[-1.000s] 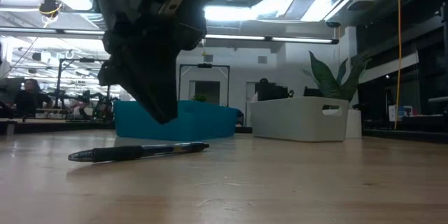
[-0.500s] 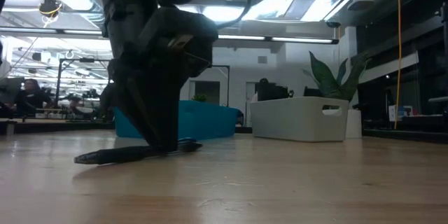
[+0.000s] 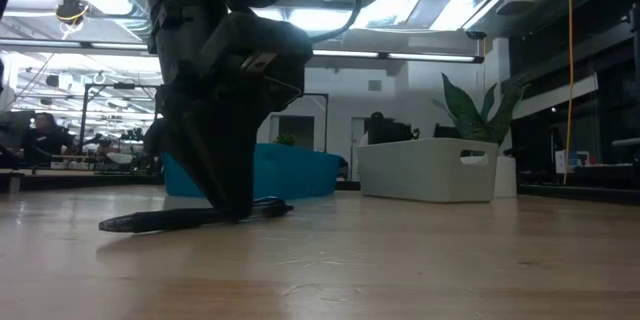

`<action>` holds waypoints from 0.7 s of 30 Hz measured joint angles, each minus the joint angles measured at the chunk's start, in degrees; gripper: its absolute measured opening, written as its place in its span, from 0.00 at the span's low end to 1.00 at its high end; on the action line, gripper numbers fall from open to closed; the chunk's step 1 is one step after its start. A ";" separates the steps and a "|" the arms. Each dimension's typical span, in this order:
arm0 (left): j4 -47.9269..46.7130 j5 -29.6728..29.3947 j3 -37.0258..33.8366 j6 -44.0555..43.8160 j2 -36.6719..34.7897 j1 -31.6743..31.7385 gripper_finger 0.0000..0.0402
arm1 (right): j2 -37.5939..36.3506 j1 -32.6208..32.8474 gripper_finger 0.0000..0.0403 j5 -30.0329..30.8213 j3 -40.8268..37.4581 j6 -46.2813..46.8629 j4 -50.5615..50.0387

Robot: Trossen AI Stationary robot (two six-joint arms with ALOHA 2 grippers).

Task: Sort pens & pencils
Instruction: Put the black pen into the gray bin

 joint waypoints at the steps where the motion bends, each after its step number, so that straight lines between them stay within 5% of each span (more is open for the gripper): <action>1: -0.09 0.08 0.00 -0.08 0.04 -0.02 0.13 | 0.00 0.00 0.23 0.00 0.00 0.00 0.00; 21: -8.89 -5.07 8.29 2.96 0.69 -0.55 0.06 | 0.02 0.01 0.23 -0.41 0.00 0.00 0.00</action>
